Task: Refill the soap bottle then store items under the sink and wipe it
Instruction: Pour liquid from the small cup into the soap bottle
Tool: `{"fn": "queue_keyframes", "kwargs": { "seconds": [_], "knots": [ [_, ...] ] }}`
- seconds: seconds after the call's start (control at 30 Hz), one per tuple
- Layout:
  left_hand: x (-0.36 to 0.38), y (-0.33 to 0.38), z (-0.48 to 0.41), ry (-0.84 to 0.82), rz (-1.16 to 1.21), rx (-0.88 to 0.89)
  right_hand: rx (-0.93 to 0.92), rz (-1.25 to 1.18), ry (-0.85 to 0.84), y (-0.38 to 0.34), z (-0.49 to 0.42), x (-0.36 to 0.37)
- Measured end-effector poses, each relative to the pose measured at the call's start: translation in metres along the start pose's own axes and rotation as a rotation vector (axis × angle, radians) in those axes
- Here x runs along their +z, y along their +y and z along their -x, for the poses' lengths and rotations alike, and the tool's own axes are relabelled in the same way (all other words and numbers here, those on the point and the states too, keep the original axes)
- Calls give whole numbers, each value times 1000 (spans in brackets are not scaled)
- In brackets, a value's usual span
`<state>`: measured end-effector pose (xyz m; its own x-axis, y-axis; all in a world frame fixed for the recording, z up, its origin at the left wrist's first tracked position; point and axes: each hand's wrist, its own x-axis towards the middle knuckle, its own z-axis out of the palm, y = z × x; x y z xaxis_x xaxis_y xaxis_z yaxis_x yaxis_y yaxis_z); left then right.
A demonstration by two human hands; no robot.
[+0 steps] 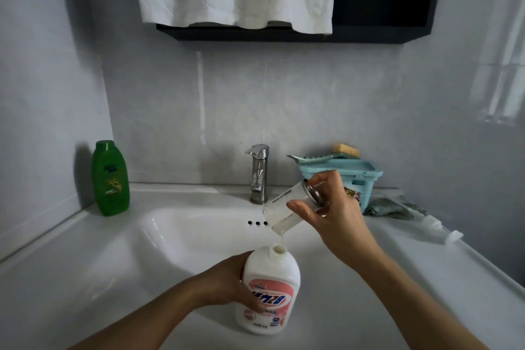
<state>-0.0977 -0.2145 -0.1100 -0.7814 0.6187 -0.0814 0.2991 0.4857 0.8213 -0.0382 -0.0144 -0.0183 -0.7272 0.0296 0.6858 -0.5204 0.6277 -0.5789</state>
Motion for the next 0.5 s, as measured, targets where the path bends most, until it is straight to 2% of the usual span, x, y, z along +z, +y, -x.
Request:
{"fn": "queue_keyframes", "kwargs": {
  "seconds": [0.5],
  "knots": [
    [0, -1, -1, -3, 5, 1, -14, 11, -24, 2, 0, 0]
  ]
}}
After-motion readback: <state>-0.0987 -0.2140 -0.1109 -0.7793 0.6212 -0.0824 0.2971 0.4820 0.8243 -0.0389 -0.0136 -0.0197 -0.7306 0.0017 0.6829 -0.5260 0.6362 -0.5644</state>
